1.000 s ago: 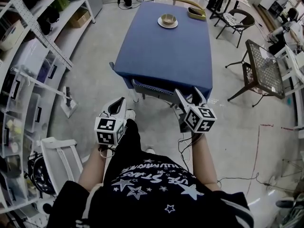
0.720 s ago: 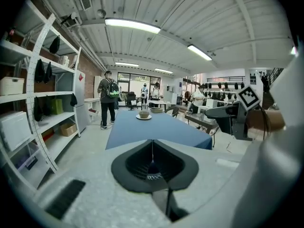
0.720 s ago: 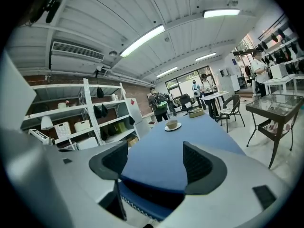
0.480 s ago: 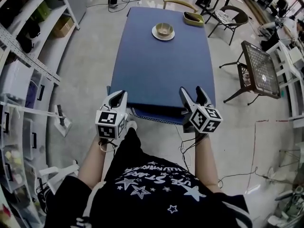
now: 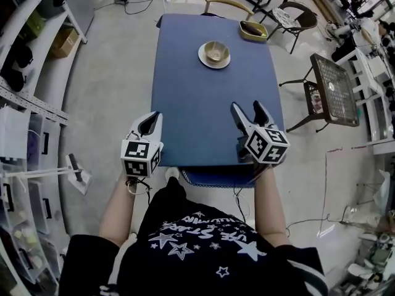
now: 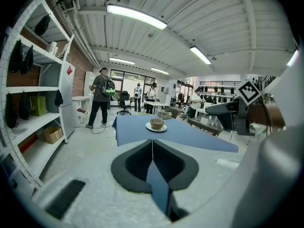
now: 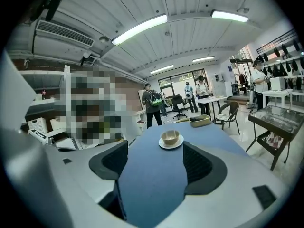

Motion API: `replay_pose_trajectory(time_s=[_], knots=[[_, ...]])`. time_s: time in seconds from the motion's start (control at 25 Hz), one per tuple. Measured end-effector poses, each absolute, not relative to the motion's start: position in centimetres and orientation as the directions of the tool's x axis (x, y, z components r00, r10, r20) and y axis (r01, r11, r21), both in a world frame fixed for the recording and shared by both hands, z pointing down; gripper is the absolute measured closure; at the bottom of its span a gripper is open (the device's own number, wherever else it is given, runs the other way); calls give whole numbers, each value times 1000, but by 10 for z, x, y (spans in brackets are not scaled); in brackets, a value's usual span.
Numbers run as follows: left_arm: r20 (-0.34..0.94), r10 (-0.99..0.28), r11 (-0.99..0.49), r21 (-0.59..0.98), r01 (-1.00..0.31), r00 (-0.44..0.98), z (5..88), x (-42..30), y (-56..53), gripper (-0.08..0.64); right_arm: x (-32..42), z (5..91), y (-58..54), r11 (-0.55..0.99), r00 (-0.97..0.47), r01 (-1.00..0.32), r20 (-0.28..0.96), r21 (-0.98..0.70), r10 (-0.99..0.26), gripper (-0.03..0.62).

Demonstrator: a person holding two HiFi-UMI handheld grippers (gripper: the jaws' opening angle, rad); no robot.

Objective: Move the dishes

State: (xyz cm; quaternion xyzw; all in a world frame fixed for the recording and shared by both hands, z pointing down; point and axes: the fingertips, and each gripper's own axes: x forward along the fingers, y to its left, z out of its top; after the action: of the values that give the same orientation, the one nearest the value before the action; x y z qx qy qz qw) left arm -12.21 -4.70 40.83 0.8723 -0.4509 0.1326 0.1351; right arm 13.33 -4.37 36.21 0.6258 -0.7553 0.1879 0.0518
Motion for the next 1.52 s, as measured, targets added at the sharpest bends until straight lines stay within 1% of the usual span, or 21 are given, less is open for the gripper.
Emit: replay_pose_trajectory(time_s=[0.16, 0.36, 0.52, 0.92, 1.12, 1.32, 1.52], knots=[[351, -737, -581, 108, -806, 578, 410, -129, -90, 540, 122, 357, -97, 142, -196, -973, 330, -180, -923, 249], [349, -700, -628, 114, -770, 623, 415, -120, -129, 538, 127, 354, -150, 117, -168, -979, 341, -164, -925, 249], [341, -695, -638, 115, -762, 633, 417, -114, -154, 540, 133, 357, -178, 110, -160, -981, 353, -158, -922, 249], [348, -727, -600, 100, -794, 593, 413, -92, -189, 538, 157, 355, -257, 209, -222, -975, 376, -77, -900, 249], [352, -748, -575, 78, -814, 562, 409, -80, -201, 538, 156, 380, -282, 261, -265, -963, 408, -66, -874, 250], [356, -762, -555, 70, -829, 541, 412, -65, -213, 538, 158, 410, -300, 293, -269, -956, 429, -10, -862, 253], [358, -765, -547, 79, -833, 536, 414, -50, -223, 538, 158, 427, -318, 320, -299, -947, 423, -22, -855, 261]])
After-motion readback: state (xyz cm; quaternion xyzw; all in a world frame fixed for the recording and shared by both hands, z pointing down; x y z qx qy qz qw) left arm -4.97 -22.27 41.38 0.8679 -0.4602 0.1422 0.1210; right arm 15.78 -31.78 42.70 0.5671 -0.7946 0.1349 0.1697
